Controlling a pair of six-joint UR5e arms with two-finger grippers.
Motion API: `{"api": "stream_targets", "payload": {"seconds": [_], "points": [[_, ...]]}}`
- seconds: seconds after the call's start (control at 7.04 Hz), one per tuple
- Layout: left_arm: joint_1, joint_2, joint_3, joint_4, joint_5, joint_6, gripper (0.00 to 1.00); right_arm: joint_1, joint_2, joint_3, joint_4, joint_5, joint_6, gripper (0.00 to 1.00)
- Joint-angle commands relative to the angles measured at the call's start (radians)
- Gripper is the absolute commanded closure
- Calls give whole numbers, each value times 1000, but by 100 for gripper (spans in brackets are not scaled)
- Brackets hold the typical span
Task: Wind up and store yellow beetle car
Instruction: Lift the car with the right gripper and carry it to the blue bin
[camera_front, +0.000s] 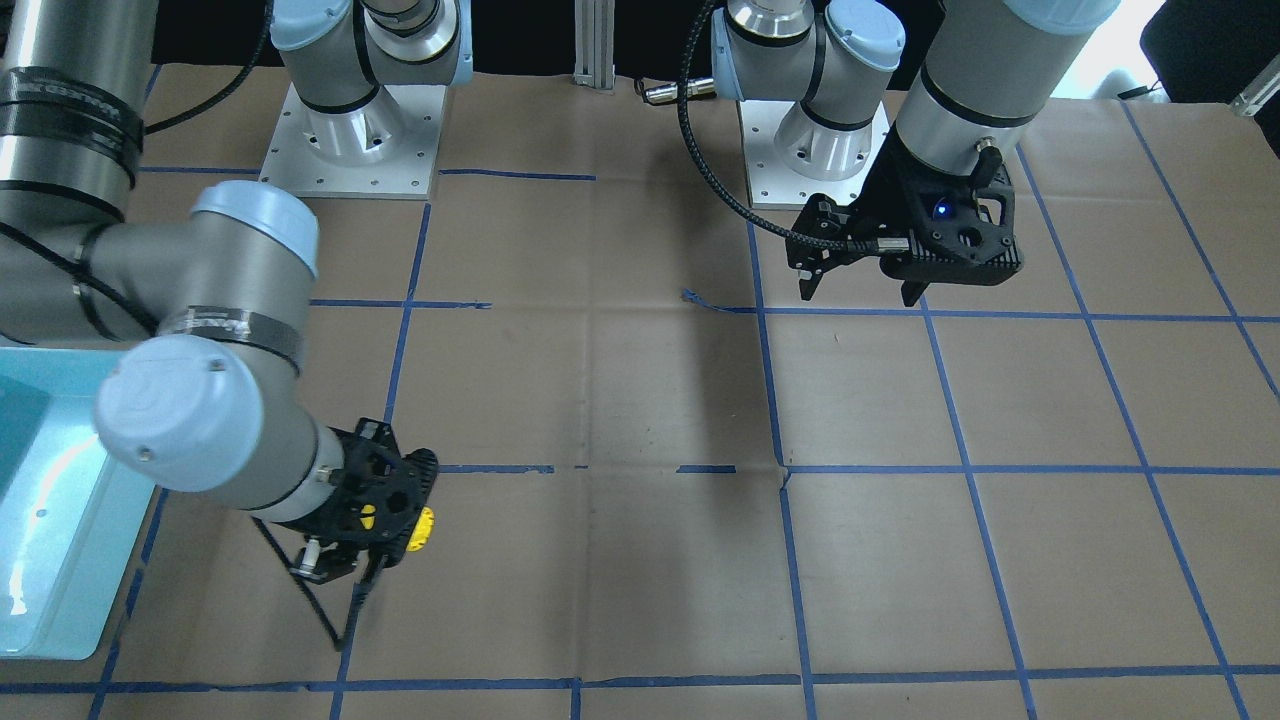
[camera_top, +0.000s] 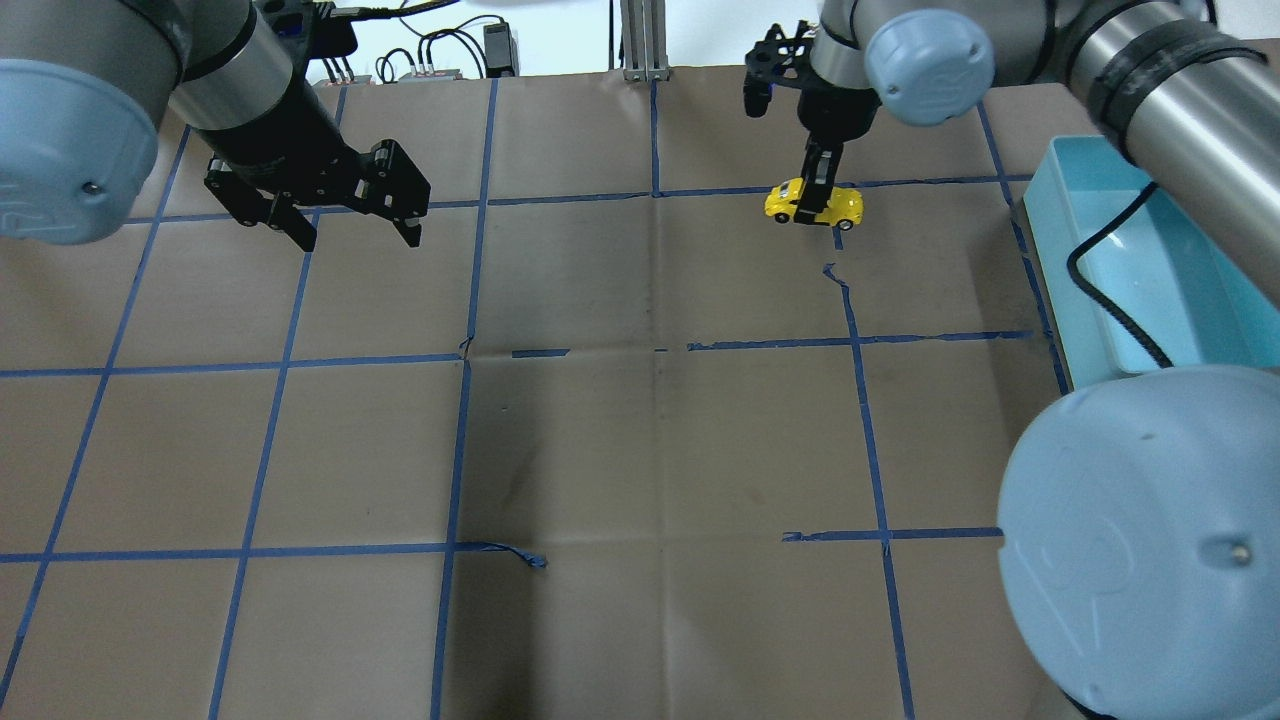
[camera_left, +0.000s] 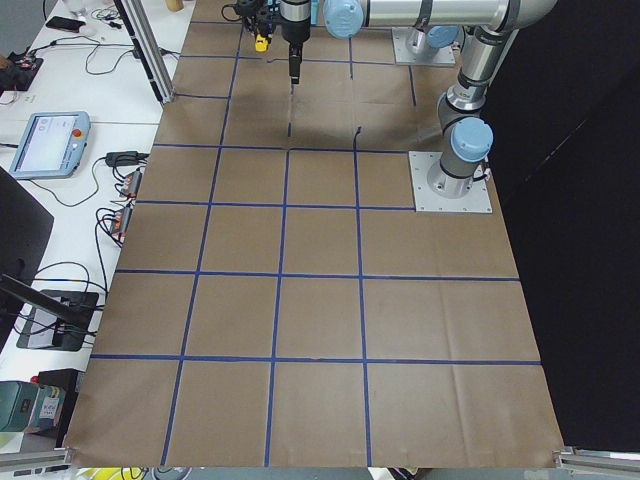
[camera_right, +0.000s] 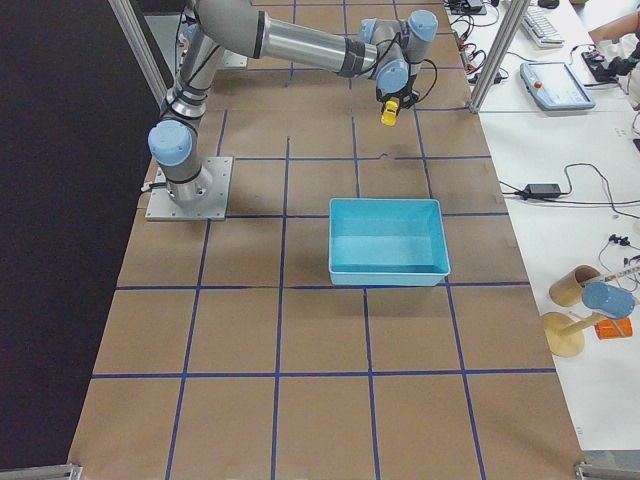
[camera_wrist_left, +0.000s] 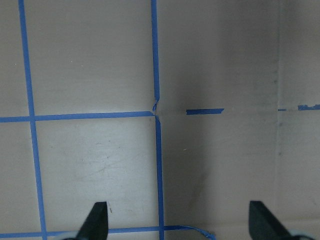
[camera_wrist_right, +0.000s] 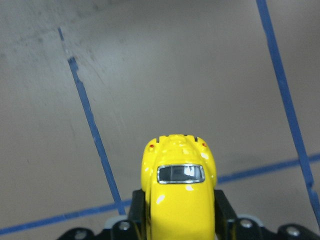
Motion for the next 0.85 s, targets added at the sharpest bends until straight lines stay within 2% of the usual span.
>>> {"api": "stream_targets", "payload": {"seconds": [0.0, 0.43, 0.57, 0.71], "points": [[0, 0, 0, 1, 2, 0, 1, -103, -29, -19, 36, -56, -11, 90], [0, 0, 0, -1, 3, 0, 1, -120, -85, -4, 34, -39, 24, 89], [0, 0, 0, -1, 3, 0, 1, -139, -120, -1, 51, -28, 204, 88], [0, 0, 0, -1, 3, 0, 1, -139, -194, 16, 113, -27, 465, 84]]}}
